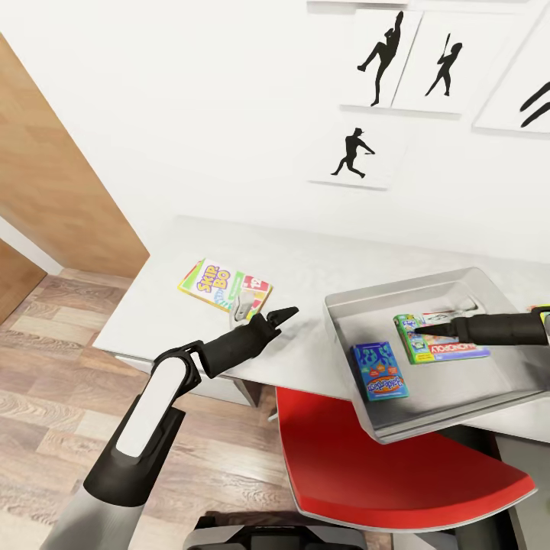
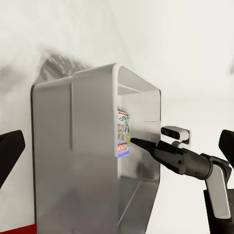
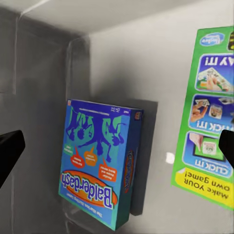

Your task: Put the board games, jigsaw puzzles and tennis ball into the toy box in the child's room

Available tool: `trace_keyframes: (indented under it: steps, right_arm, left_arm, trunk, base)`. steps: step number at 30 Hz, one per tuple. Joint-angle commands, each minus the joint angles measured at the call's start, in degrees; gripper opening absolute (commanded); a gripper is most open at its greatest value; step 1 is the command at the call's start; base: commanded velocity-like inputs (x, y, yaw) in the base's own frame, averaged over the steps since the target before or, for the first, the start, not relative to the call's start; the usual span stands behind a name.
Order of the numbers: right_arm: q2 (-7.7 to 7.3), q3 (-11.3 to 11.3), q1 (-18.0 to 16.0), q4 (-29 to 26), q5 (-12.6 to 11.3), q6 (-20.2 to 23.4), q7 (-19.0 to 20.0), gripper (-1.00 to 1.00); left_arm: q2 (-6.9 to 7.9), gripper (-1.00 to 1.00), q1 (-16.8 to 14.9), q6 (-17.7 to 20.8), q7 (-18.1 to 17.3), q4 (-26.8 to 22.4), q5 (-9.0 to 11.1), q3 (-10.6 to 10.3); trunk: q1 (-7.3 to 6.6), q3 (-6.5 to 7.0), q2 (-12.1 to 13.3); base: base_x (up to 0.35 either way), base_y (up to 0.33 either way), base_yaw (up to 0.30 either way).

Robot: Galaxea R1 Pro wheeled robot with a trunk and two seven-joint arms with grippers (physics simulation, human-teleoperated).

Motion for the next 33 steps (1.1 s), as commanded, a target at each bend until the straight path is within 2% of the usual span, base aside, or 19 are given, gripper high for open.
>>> trace_keyframes:
  steps: [1, 11, 23, 33]
  right_arm:
    - [-0.08, -0.51, 0.4, -0.67, 0.01, 0.16, -0.39, 1.0]
    - [-0.07, -3.12, 3.0, -5.33, -0.04, -1.44, -2.17, 1.0]
    - [-0.01, -3.76, 3.85, -6.93, -0.12, -2.29, -2.42, 1.0]
    - [0.23, -3.82, 4.02, -7.75, -0.12, -1.95, -2.45, 1.0]
  left_arm:
    - [-0.02, 1.0, -0.01, 0.12, 0.52, -0.06, 0.61, 0.04]
    - [0.06, 1.0, 0.46, -0.13, 0.43, -0.06, 0.55, 0.14]
    - [0.08, 1.0, 0.81, -0.42, 0.44, -0.06, 0.52, 0.12]
    - [0.08, 1.0, 0.82, -0.07, 0.52, 0.0, 0.58, 0.23]
  trunk:
    - [0.03, -0.08, -0.1]
    - [0.03, -0.08, -0.1]
    - [0.03, -0.08, -0.1]
    - [0.03, -0.08, -0.1]
  base:
    - [0.0, 0.0, 0.0]
    - [0.0, 0.0, 0.0]
    - [-0.013, 0.0, 0.0]
    - [-0.187, 0.034, 0.0]
